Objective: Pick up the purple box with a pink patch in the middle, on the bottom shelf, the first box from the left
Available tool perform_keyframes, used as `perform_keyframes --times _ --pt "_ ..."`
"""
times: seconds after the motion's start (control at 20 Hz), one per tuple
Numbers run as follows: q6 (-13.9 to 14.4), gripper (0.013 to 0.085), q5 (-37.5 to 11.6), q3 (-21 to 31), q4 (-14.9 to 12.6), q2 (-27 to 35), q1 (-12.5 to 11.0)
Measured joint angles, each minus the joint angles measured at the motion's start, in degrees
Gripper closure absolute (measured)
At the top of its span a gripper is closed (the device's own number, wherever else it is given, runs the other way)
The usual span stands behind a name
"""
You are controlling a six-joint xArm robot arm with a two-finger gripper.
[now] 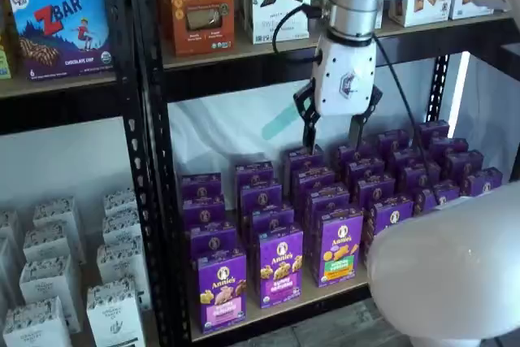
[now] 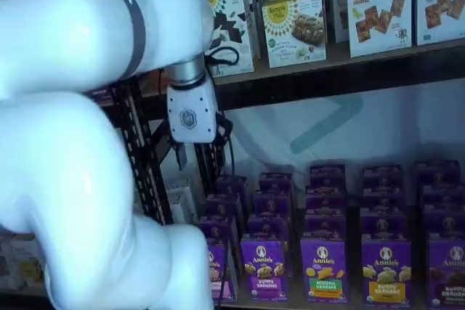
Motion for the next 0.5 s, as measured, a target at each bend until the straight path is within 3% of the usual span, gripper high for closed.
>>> perform_keyframes --times 0.3,0.5 --pt "2.06 0.013 -8.73 3.93 -1.43 3.11 2.17" --pt "2.21 0.013 -14.76 6.48 -0.74 5.27 2.95"
